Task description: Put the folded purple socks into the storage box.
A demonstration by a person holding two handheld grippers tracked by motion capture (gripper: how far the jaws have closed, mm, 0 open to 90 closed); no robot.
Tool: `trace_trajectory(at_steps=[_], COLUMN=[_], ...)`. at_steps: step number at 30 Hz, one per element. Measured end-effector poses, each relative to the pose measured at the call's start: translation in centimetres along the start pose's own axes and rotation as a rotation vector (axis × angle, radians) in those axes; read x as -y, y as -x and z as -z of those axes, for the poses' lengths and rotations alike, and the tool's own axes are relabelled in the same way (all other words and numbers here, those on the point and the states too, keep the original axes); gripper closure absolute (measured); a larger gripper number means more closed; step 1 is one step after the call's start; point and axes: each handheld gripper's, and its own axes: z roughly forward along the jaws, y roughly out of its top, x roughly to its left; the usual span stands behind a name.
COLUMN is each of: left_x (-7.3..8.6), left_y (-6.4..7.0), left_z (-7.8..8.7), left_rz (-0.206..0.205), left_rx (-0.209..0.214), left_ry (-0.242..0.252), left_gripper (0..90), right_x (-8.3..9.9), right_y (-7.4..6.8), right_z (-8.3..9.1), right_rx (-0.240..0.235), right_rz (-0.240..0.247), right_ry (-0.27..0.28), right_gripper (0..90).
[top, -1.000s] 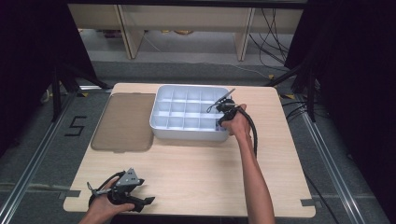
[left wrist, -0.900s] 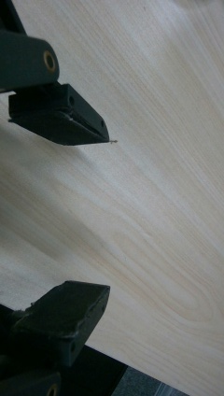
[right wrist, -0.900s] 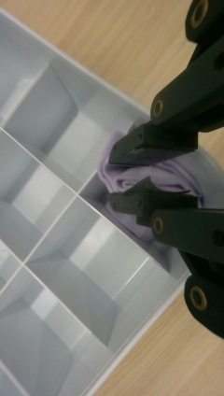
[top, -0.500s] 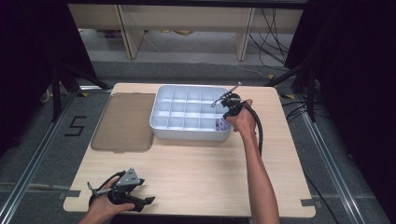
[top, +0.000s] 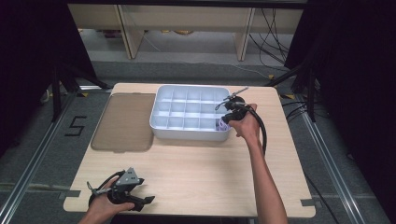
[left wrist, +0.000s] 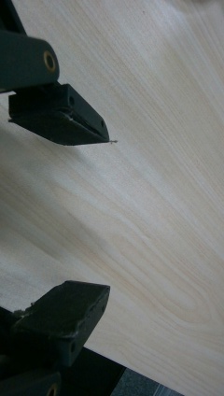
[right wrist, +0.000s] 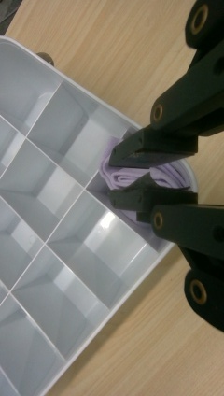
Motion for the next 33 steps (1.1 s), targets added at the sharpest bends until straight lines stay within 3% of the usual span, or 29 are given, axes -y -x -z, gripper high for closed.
trace_trajectory(at_steps=[3,4,5,9,16,20,21,23,26,28,31,33], left_x=[0.0,0.0,0.0,0.0,0.0,0.0,0.0,0.0,0.0,0.0,-0.1,-0.1], left_y=[0.0,0.1,0.0,-0.1,0.0,-0.2,-0.1,-0.1,-0.2,-0.2,-0.2,-0.2], left_z=[0.0,0.0,0.1,0.1,0.1,0.2,0.1,0.2,0.2,0.2,0.3,0.3], left_rz=[-0.003,0.023,0.009,0.012,0.018,-0.003,0.023,0.023,0.012,0.012,0.007,0.020], left_rx=[0.004,0.003,0.005,0.004,0.003,-0.006,-0.010,-0.009,-0.014,-0.013,-0.006,-0.007], left_ry=[0.003,0.004,0.006,0.007,0.017,0.005,0.012,0.014,0.016,0.018,0.019,0.033], left_gripper=[21.6,21.5,21.5,21.5,21.5,21.5,21.5,21.5,21.5,21.6,21.6,21.5], right_x=[0.3,0.5,0.6,0.9,1.5,1.9,2.0,2.2,2.5,2.8,3.3,3.6], right_y=[-0.2,-0.2,-0.5,-0.9,-2.2,-2.7,-2.9,-3.0,-3.9,-4.2,-5.1,-5.5], right_z=[0.2,0.2,0.3,0.6,1.2,1.5,1.7,1.7,2.1,2.1,2.4,2.4], right_rx=[-0.010,-0.008,-0.020,-0.038,-0.072,-0.074,-0.082,-0.081,-0.098,-0.108,-0.131,-0.132], right_rz=[0.010,0.012,-0.010,0.005,-0.038,-0.037,-0.040,-0.002,-0.037,-0.025,-0.058,-0.053], right_ry=[0.026,0.037,0.048,0.086,0.137,0.153,0.160,0.187,0.200,0.229,0.251,0.267], right_gripper=[74.6,73.5,71.8,67.9,58.2,51.2,48.7,44.8,40.7,38.0,35.0,33.3])
